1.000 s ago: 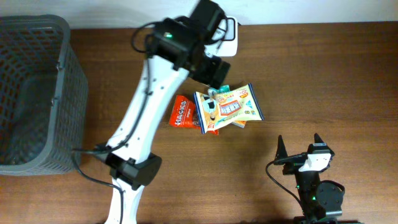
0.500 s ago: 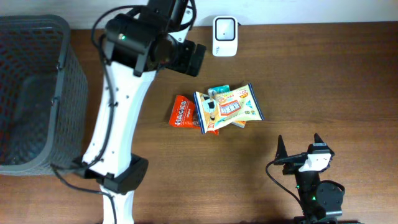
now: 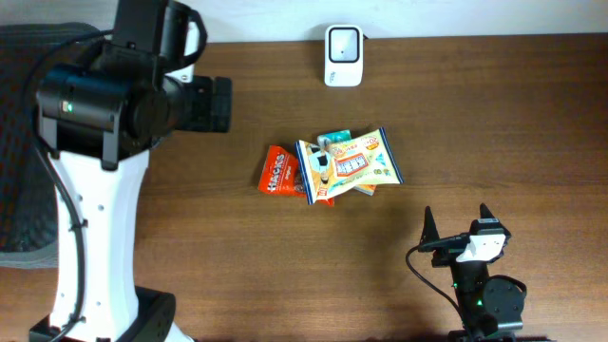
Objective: Scan the item barcode
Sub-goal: 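Carry the large wipes pack out and drop it onto the items, then raise the right arm and move the right gripper over the pile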
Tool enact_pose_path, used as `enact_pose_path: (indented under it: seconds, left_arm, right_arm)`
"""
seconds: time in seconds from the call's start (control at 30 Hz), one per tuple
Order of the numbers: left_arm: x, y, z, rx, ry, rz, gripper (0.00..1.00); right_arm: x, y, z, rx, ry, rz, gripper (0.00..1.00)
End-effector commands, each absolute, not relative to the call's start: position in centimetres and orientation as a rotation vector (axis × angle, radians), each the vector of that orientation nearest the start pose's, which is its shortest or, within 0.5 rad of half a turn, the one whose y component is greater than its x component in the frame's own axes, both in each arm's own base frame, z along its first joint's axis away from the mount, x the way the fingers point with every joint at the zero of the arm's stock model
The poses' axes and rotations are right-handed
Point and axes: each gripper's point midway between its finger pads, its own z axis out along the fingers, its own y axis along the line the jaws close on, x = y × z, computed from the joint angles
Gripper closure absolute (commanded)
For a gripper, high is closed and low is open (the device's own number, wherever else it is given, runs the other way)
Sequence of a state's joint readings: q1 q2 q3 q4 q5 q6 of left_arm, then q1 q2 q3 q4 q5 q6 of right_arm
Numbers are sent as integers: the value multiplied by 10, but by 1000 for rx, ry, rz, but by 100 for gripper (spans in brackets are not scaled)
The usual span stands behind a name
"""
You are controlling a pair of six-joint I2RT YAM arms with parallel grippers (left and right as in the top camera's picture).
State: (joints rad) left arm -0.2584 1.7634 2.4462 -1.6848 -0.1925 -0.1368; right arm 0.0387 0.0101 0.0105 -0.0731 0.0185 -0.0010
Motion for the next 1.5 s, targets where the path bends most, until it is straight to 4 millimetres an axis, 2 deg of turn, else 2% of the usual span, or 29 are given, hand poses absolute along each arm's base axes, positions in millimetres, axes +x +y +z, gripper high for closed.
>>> enact_pose_path:
  seconds: [0.0, 0.17, 0.23, 0.53, 0.6, 0.63, 0.7, 0.73, 0.8, 0.87, 0.97, 1.13, 1.23, 1.33, 1.47]
  left_arm:
    - [349, -50, 338, 11, 2656, 60, 1]
    - [349, -58, 307, 33, 2753, 24, 1]
    - [347, -58, 301, 35, 2772, 29, 1]
    - [347, -58, 300, 36, 2776, 30, 1]
    - [347, -58, 300, 36, 2776, 30, 1]
    - [347, -58, 300, 36, 2776, 30, 1]
    - [347, -58, 300, 36, 2776, 30, 1]
    - [347, -58, 300, 36, 2776, 30, 1]
    - [347, -58, 300, 36, 2776, 30, 1]
    - [347, -58, 300, 36, 2776, 30, 1]
    - [347, -58, 300, 36, 2776, 30, 1]
    - [347, -58, 300, 36, 2776, 30, 1]
    - [347, -58, 300, 36, 2776, 30, 1]
    - [347, -58, 300, 36, 2776, 30, 1]
    - [347, -58, 300, 36, 2776, 30, 1]
  right_arm:
    - [246, 2, 156, 0, 1648, -4, 2]
    - [246, 2, 156, 0, 1648, -4, 1]
    - [246, 2, 156, 0, 1648, -4, 2]
    - [246, -3, 157, 11, 1644, -35, 2]
    - [247, 1, 165, 5, 1609, -8, 1]
    - [245, 20, 189, 12, 1517, 180, 2]
    - [236, 48, 220, 13, 1404, 467, 2]
    - [223, 70, 240, -16, 1340, 695, 2]
    - [201, 100, 254, -104, 1317, 961, 2]
    - [193, 107, 259, -115, 1312, 1060, 2]
    - [182, 98, 294, -48, 1165, 1141, 2]
    - [139, 79, 360, -98, 822, 1091, 2]
    - [120, 62, 404, -44, 707, 1040, 2]
    - [115, 59, 445, -73, 777, 818, 1]
    - [134, 60, 468, -118, 1020, 561, 2]
